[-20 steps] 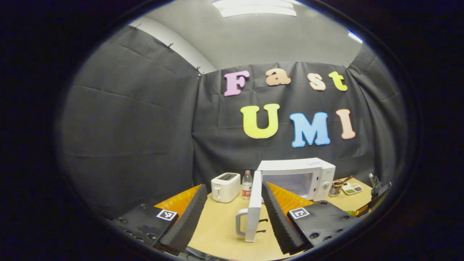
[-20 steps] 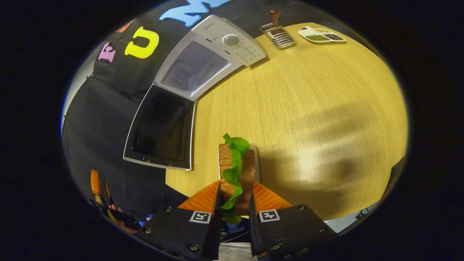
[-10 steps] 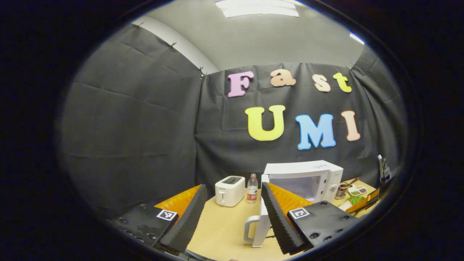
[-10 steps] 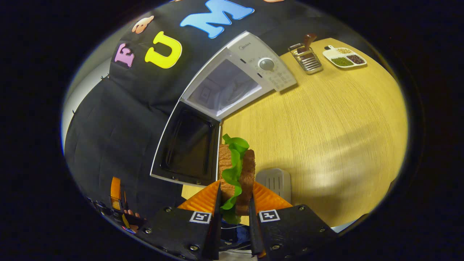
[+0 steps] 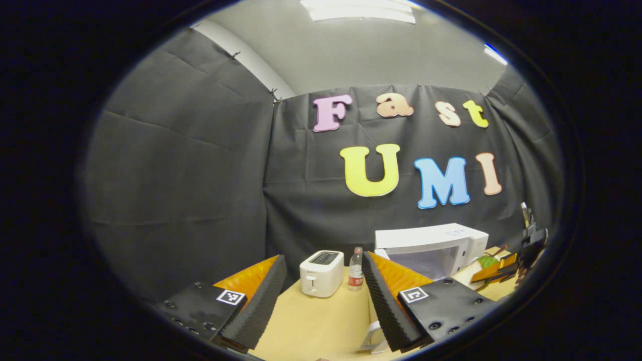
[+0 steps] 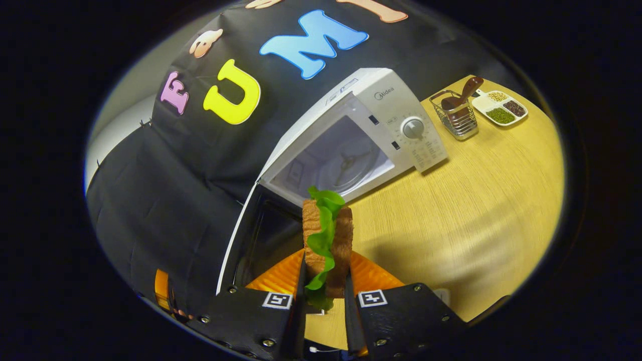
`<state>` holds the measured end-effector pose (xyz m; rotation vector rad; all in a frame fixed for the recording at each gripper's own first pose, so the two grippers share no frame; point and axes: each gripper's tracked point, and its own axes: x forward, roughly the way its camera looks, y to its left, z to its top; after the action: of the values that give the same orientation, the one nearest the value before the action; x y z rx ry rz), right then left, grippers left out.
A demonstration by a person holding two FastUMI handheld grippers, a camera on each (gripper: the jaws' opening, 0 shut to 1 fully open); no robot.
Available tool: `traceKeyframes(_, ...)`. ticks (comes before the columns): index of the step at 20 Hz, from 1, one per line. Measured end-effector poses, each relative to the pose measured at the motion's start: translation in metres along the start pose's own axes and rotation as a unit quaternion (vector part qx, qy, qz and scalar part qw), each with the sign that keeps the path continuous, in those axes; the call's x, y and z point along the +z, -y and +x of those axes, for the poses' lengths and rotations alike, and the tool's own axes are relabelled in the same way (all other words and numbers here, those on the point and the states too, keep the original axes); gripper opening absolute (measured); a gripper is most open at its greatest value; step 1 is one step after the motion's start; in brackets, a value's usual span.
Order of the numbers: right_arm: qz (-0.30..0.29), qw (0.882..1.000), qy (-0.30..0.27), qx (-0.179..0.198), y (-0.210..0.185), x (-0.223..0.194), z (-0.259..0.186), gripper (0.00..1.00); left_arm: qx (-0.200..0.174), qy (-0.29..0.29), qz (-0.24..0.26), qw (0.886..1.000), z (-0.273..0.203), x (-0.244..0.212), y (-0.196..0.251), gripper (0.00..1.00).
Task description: Open the microwave oven with the left hand, put the food in, and close the microwave oven.
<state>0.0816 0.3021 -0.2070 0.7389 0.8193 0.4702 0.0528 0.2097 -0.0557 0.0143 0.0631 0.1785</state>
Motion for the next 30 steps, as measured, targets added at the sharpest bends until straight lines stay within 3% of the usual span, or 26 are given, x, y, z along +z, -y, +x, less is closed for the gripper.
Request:
traceKeyframes(11, 0.025, 0.995, 0.091, -0.029, -0.014, 0.04, 0.118, 0.33, 0.017, -0.034, 0.014, 0.999, 0.058, -0.033, -0.072, 0.96)
traceKeyframes(22, 0.005, 0.985, 0.163, -0.059, 0.002, 0.077, 0.209, 0.33, 0.046, -0.042, 0.039, 0.997, 0.077, -0.039, -0.113, 0.98)
traceKeyframes(24, 0.003, 0.983, 0.17, -0.061, 0.004, 0.08, 0.222, 0.33, 0.06, -0.043, 0.051, 0.996, 0.075, -0.041, -0.122, 0.94)
traceKeyframes(25, 0.001, 0.984, 0.169, -0.062, 0.007, 0.08, 0.229, 0.36, 0.065, -0.046, 0.056, 0.995, 0.073, -0.043, -0.126, 0.92)
traceKeyframes(26, -0.001, 0.984, 0.168, -0.065, 0.01, 0.08, 0.233, 0.38, 0.069, -0.05, 0.06, 0.995, 0.069, -0.046, -0.129, 0.99)
traceKeyframes(28, -0.011, 0.981, 0.172, -0.088, 0.022, 0.086, 0.238, 0.38, 0.074, -0.056, 0.06, 0.994, 0.066, -0.051, -0.132, 0.95)
traceKeyframes(29, -0.017, 0.98, 0.173, -0.099, 0.028, 0.088, 0.239, 0.44, 0.076, -0.058, 0.058, 0.994, 0.065, -0.052, -0.133, 0.95)
traceKeyframes(30, -0.024, 0.978, 0.176, -0.112, 0.032, 0.091, 0.239, 0.44, 0.08, -0.058, 0.059, 0.993, 0.065, -0.051, -0.136, 0.99)
